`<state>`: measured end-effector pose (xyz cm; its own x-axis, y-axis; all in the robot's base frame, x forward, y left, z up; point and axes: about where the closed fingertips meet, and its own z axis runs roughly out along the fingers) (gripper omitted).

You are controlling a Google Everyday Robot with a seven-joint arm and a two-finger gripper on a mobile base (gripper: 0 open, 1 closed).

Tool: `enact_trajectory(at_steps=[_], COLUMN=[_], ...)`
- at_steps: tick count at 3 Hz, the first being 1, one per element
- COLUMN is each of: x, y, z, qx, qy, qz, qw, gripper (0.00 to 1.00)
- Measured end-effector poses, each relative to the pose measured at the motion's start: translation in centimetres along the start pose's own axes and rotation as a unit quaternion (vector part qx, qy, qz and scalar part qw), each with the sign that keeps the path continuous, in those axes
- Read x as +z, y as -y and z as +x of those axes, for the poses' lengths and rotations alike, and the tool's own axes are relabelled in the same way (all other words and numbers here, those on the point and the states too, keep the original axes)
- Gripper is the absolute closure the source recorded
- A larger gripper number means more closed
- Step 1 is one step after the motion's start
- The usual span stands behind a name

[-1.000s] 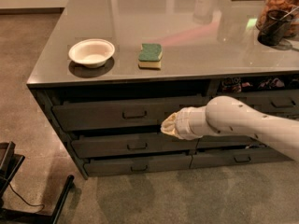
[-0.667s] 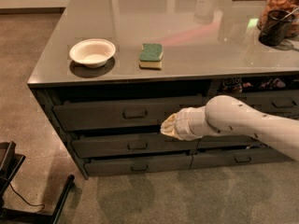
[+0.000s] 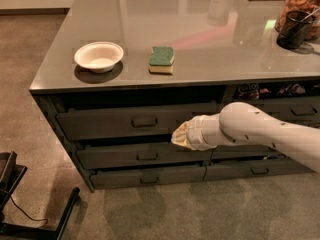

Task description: Close top drawer

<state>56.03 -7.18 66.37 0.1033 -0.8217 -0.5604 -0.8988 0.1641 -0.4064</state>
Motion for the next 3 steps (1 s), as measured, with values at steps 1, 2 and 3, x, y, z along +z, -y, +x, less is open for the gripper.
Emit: enact_trajectory(at_steps=[1, 2, 3], x=[0.00, 0.00, 0.01], y=[0.00, 0.00, 0.00], z=[0.00, -0.01, -0.01], qx=[0.000, 0.000, 0.000], qy=[0.000, 0.000, 0.000], qz=[0.000, 0.000, 0.000], qw=[1.0000, 1.0000, 1.0000], gripper=[0.11, 0.00, 0.00])
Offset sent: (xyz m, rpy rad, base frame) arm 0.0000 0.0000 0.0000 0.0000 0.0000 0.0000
